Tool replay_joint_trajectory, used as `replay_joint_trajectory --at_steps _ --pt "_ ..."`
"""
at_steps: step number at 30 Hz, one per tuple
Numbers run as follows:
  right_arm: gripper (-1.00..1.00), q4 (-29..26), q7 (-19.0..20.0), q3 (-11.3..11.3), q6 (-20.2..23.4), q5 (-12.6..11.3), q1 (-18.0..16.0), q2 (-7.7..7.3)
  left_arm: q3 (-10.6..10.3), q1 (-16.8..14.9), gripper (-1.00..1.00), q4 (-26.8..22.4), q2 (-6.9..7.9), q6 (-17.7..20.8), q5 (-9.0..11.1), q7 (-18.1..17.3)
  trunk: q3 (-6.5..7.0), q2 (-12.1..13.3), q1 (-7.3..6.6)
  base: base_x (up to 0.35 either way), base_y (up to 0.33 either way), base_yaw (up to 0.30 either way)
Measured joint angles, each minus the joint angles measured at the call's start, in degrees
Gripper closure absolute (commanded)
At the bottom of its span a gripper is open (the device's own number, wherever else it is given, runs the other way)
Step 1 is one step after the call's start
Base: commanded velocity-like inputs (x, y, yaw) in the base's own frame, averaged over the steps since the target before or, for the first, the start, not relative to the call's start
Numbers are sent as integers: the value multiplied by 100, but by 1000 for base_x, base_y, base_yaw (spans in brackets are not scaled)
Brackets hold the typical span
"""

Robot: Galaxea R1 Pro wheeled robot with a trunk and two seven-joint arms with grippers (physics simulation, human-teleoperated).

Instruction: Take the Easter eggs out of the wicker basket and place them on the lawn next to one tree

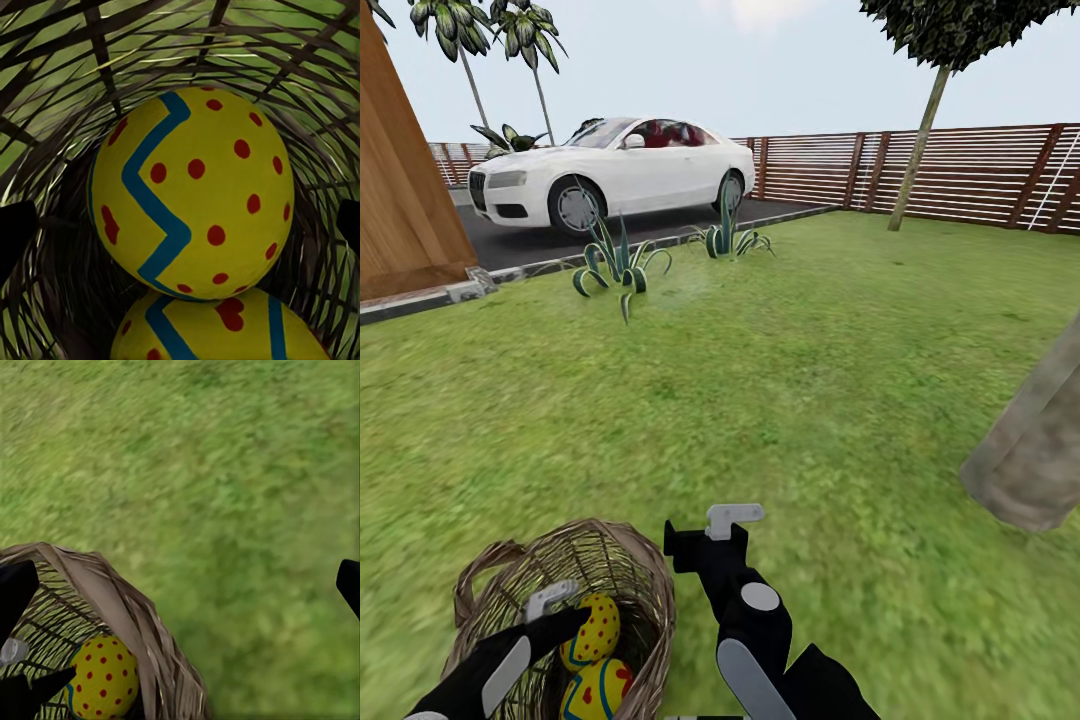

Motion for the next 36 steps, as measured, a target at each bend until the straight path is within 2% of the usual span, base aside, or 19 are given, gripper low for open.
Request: replay_joint_trajectory --at_steps 36 --pt "-100 0 -4 7 0 1 0 1 8 3 -100 -18 0 -70 5 -3 0 0 0 0 0 0"
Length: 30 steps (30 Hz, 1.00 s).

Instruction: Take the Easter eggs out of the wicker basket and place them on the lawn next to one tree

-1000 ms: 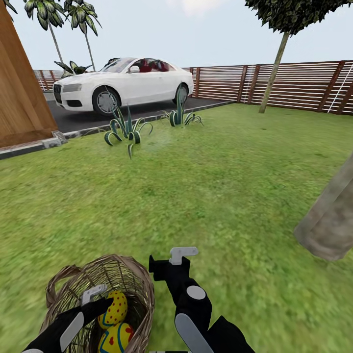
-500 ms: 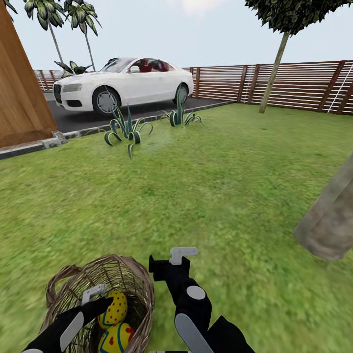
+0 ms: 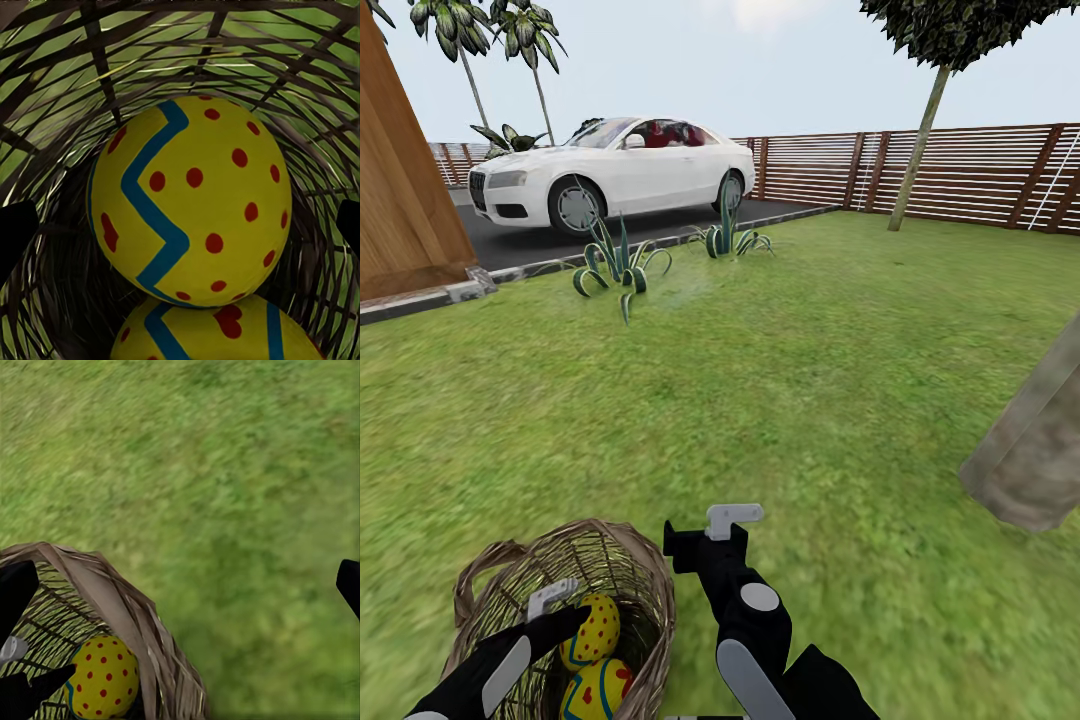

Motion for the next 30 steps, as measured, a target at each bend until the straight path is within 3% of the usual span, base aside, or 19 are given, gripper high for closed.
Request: replay_joint_trajectory --at_steps 10,16,19,30 --pt "-100 0 -40 -128 7 13 -28 -49 2 2 -100 -1 0 -3 5 0 0 0 0 0 0 0" --pt "-100 0 -6 -869 59 33 -40 -173 0 4 -100 -9 0 -8 0 4 0 0 0 0 0 0" --pt "-100 0 1 -1004 55 25 -38 -254 0 5 -100 -9 0 -8 1 2 0 0 0 0 0 0" --pt "-100 0 4 -1072 70 27 -42 -303 0 5 -100 -12 0 -4 5 -8 0 0 0 0 0 0"
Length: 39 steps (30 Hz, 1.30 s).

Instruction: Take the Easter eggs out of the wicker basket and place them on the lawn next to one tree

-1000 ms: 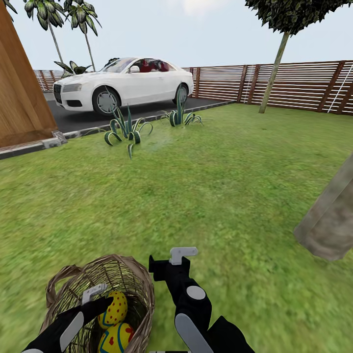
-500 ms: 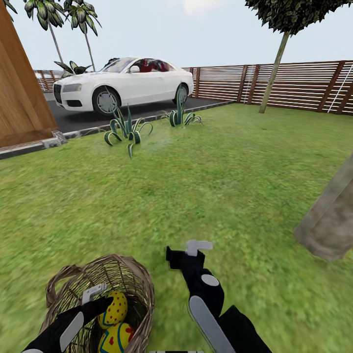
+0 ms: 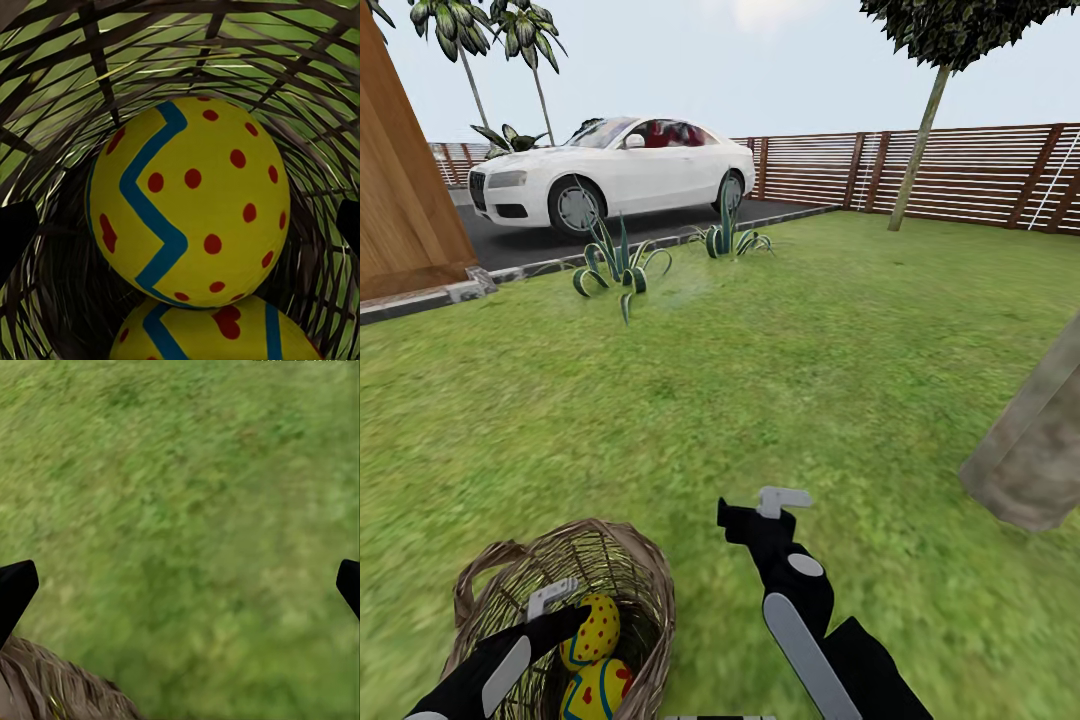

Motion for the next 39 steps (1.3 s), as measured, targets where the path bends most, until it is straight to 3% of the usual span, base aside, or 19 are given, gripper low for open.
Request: replay_joint_trajectory --at_steps 11,39 --pt "-100 0 -4 -24 0 8 -2 -11 1 0 -100 0 0 4 1 0 -19 0 0 0 0 0" --pt "-100 0 0 -42 11 4 -2 -3 0 -6 -100 -10 -7 -6 -7 25 -273 0 0 0 0 0"
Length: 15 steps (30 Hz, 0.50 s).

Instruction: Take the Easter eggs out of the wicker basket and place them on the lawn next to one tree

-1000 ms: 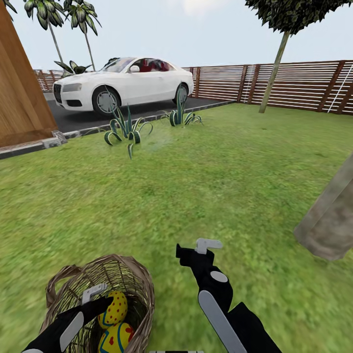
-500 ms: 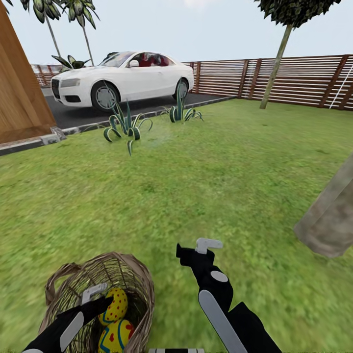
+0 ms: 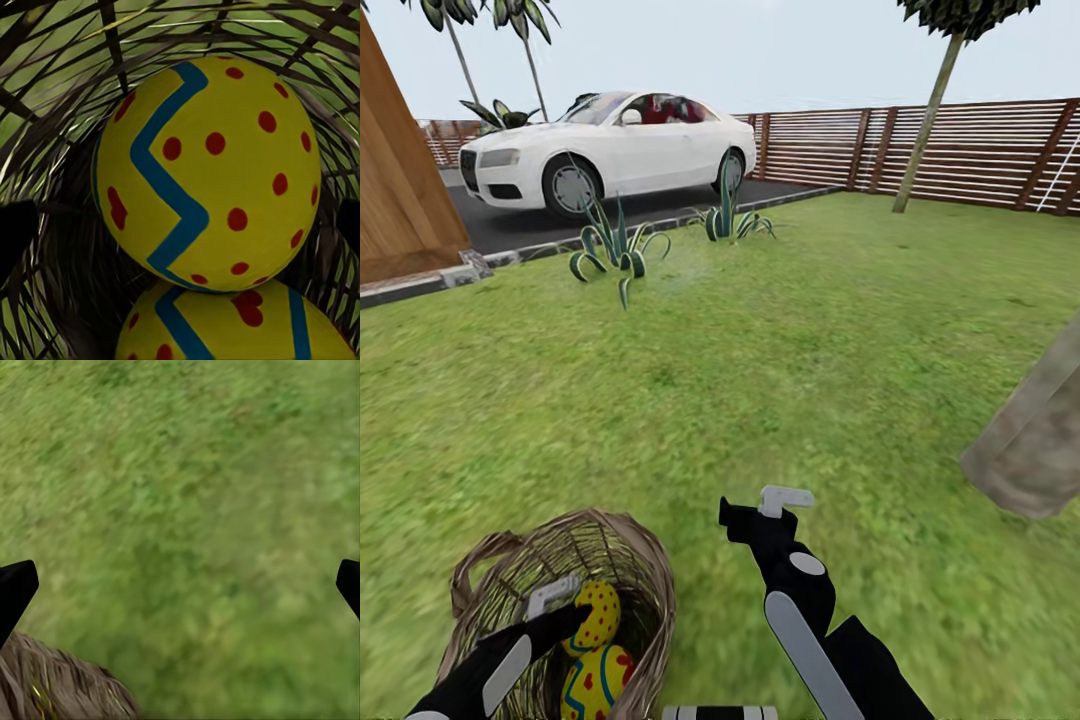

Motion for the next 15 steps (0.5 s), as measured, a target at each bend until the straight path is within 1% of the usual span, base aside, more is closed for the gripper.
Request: replay_joint_trajectory --at_steps 6,10,15 --pt "-100 0 0 7 4 -4 0 5 -2 -14 -100 -15 -27 0 0 -13 -56 0 0 0 0 0" --pt "-100 0 0 8 6 -4 0 3 -9 -18 -100 -126 -52 8 2 -18 -93 0 0 0 0 0" --pt "-100 0 0 9 7 -4 0 2 -10 -19 -100 -270 -140 23 -6 -20 -140 0 0 0 0 0"
